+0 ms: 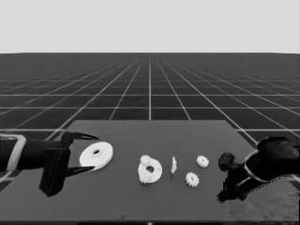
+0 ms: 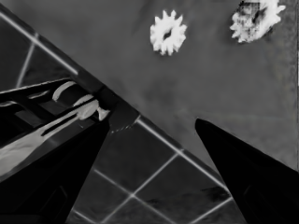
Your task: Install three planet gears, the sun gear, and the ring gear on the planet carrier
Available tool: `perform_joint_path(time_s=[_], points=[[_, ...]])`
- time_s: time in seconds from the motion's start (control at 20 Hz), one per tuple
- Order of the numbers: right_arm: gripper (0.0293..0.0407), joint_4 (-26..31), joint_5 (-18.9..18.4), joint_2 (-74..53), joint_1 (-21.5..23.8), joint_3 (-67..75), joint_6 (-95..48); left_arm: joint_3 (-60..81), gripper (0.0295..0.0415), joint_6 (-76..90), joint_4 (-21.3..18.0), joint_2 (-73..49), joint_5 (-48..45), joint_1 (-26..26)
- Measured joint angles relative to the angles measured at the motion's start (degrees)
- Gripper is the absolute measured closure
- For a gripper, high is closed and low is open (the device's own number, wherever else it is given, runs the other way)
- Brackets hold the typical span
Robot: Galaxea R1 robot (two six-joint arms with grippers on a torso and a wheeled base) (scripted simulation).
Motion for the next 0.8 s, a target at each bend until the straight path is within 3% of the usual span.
perform_joint_path(time_s=[0.05,0.1,0.2,0.45,0.5,0.55,0.6,0.8], points=[[0.0307,10.1,-5.0,8.8,10.1,-17.4,6.8,0.1,0.0326,0.2,0.0,-0.1,-0.1,0.0],[0.0311,12.0,-8.7,15.1,11.3,-30.5,9.4,0.1,0.0326,0.3,0.0,-0.1,-0.1,0.0],[0.0314,12.9,-12.4,22.2,11.4,-45.4,10.4,0.1,0.0326,0.4,0.1,-0.2,-0.1,0.0],[0.0315,12.9,-14.3,26.7,11.2,-54.8,9.9,0.2,0.0326,0.4,0.1,-0.2,-0.1,0.0],[0.0315,6.3,-8.0,26.7,3.9,-54.7,9.9,0.2,0.0326,0.4,0.1,-0.2,-0.2,0.0],[0.0315,2.4,-4.2,27.8,-2.8,-57.0,9.3,0.2,0.0326,0.5,0.1,-0.2,-0.2,0.0],[0.0315,0.4,-1.8,29.2,-6.4,-60.0,8.2,0.2,0.0326,0.5,0.1,-0.2,-0.2,0.0],[0.0315,-1.4,1.4,31.8,-10.1,-65.4,6.2,0.2,0.0326,0.5,0.1,-0.2,-0.2,0.0]])
